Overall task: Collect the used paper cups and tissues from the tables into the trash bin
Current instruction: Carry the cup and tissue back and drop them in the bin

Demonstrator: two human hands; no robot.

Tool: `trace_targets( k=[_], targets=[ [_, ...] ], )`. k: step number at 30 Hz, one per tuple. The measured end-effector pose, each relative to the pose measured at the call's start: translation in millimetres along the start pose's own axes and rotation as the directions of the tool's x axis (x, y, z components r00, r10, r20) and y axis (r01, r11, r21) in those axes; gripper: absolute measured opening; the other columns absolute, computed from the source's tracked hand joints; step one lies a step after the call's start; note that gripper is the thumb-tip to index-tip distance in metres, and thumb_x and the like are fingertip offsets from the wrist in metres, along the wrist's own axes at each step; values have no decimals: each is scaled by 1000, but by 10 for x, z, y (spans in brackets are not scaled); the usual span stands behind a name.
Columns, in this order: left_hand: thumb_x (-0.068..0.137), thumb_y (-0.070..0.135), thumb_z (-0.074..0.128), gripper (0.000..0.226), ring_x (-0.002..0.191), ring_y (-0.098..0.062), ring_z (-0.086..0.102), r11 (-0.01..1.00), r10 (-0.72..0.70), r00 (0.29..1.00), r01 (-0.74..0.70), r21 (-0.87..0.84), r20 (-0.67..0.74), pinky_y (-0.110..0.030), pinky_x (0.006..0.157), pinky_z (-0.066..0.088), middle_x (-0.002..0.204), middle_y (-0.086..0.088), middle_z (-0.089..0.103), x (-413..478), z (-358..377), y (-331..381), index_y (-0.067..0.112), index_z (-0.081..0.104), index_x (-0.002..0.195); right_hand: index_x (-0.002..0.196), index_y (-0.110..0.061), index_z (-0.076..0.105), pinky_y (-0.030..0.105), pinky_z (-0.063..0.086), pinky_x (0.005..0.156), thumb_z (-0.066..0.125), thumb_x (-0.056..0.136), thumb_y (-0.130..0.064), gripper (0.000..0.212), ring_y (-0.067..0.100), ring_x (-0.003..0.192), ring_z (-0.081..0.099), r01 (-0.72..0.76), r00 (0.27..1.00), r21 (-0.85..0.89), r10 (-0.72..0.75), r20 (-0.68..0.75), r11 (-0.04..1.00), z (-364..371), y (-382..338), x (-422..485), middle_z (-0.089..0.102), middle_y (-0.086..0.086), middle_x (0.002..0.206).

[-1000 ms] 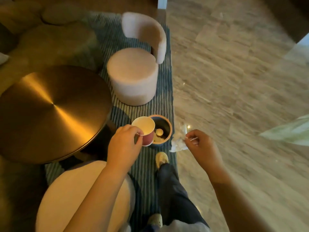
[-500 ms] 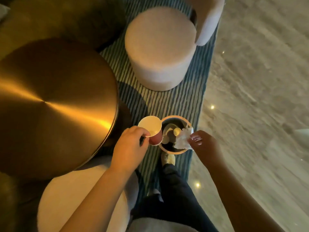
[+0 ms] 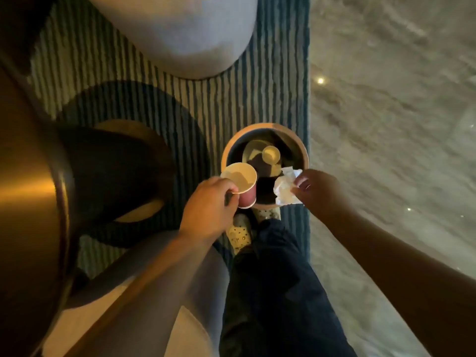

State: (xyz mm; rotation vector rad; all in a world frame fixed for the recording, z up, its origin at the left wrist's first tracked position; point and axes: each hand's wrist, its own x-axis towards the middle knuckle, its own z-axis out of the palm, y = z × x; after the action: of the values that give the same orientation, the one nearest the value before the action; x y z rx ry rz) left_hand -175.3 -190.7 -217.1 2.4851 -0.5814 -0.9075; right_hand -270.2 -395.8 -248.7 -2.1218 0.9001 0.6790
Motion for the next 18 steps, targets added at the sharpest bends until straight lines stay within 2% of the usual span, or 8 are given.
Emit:
trace_targets(
  k=[3, 6, 8, 10, 12, 14, 16, 18],
  targets=[
    [87, 22, 62, 11, 98, -17, 56, 999, 22, 999, -24, 47, 31, -32, 79, 48, 101, 0, 59, 367, 326, -173, 18, 65, 96, 80, -26, 55, 25, 37, 71, 65, 84, -23, 11, 16, 83, 54, -13, 1000, -55, 15, 25, 998, 234, 266, 334, 55, -7, 86],
    [88, 21, 61, 11, 101, -17, 54, 993, 45, 997, -51, 106, 63, -26, 79, 43, 104, 0, 57, 729, 632, -354, 18, 65, 98, 87, -20, 60, 30, 43, 78, 62, 86, -25, 6, 20, 93, 57, -36, 998, -87, 40, 46, 996, 453, 490, 605, 61, -1, 94],
    [89, 20, 60, 12, 101, -18, 54, 986, 77, 995, -85, 141, 62, -25, 78, 42, 106, -2, 57, 941, 807, -450, 15, 65, 99, 98, -18, 62, 34, 46, 84, 59, 88, -26, 13, 22, 99, 58, -42, 997, -127, 50, 59, 991, 587, 575, 724, 63, 1, 102],
    [88, 18, 61, 13, 102, -21, 55, 973, 128, 990, -136, 187, 58, -29, 80, 46, 106, -6, 58, 1149, 968, -532, 12, 65, 99, 104, -19, 61, 32, 46, 80, 57, 89, -28, 17, 21, 97, 58, -48, 994, -175, 63, 84, 983, 697, 596, 845, 62, 0, 105],
    [88, 16, 61, 14, 101, -26, 55, 939, 203, 976, -216, 268, 76, -33, 81, 47, 106, -9, 60, 1337, 1125, -588, 10, 66, 100, 100, -17, 61, 34, 47, 81, 58, 88, -27, 16, 23, 95, 59, -72, 976, -230, 115, 182, 970, 777, 544, 961, 60, 1, 102],
    [88, 14, 62, 15, 99, -30, 56, 884, 288, 951, -310, 348, 116, -35, 77, 47, 104, -13, 62, 1497, 1264, -620, 7, 67, 99, 84, -12, 57, 42, 47, 89, 55, 89, -21, 11, 26, 96, 58, -109, 954, -228, 166, 249, 968, 892, 536, 1105, 55, 3, 92],
    [88, 13, 62, 16, 98, -33, 57, 831, 350, 924, -381, 404, 152, -36, 77, 48, 103, -15, 62, 1616, 1372, -659, 5, 67, 100, 72, -11, 49, 40, 46, 89, 49, 93, -18, 22, 24, 93, 55, -100, 956, -216, 154, 249, 971, 1004, 557, 1229, 55, 4, 88],
    [91, 15, 57, 19, 103, -32, 55, 832, 317, 932, -363, 421, 176, -36, 82, 47, 111, -15, 59, 1699, 1450, -695, 6, 65, 105, 82, -11, 55, 37, 46, 88, 50, 93, -21, 16, 22, 90, 55, -67, 955, -237, 131, 265, 969, 1106, 599, 1302, 59, 6, 92]
  ],
)
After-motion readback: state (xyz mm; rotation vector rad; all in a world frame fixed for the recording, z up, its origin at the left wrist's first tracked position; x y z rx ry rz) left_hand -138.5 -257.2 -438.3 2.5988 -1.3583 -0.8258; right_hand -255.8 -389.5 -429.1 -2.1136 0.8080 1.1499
